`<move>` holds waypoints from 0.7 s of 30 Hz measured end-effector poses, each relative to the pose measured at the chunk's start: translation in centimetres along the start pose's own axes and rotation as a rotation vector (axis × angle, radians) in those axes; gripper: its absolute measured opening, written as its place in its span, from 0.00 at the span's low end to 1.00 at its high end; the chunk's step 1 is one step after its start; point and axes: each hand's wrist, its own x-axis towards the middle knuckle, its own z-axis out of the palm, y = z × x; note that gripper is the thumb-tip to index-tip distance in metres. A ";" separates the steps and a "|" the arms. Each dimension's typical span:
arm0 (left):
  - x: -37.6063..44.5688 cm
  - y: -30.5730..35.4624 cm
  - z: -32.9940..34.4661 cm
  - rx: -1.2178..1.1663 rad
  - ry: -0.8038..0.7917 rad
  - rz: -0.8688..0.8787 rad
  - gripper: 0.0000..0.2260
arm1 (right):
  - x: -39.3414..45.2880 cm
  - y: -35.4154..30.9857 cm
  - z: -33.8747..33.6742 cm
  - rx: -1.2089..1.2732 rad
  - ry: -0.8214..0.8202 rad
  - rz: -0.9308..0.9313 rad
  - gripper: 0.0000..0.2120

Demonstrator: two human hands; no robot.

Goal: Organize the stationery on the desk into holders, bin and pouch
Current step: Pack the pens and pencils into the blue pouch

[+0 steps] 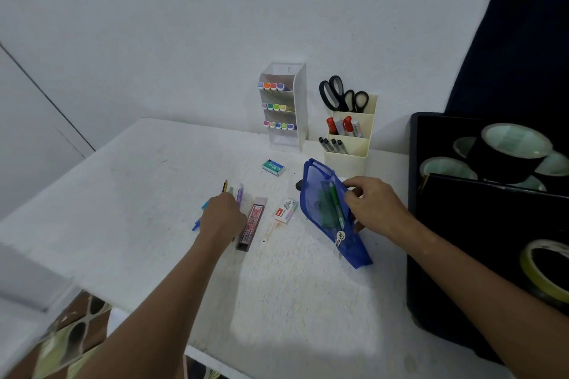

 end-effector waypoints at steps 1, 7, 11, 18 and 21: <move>0.0 0.0 -0.1 -0.028 -0.004 -0.001 0.06 | 0.0 0.0 0.0 -0.002 0.001 -0.003 0.12; -0.4 3.1 -2.6 -0.249 -0.006 0.104 0.09 | 0.0 -0.1 0.0 -0.039 0.021 -0.028 0.13; -1.8 6.7 -4.9 -0.467 -0.042 0.176 0.08 | 0.0 0.0 0.0 -0.030 0.033 -0.032 0.13; -4.4 10.4 -4.1 -0.525 -0.389 0.177 0.12 | 0.2 0.1 0.0 -0.029 0.040 -0.029 0.13; -4.6 11.4 -2.5 -0.524 -0.410 0.129 0.11 | 0.2 0.2 0.0 -0.037 0.036 -0.034 0.14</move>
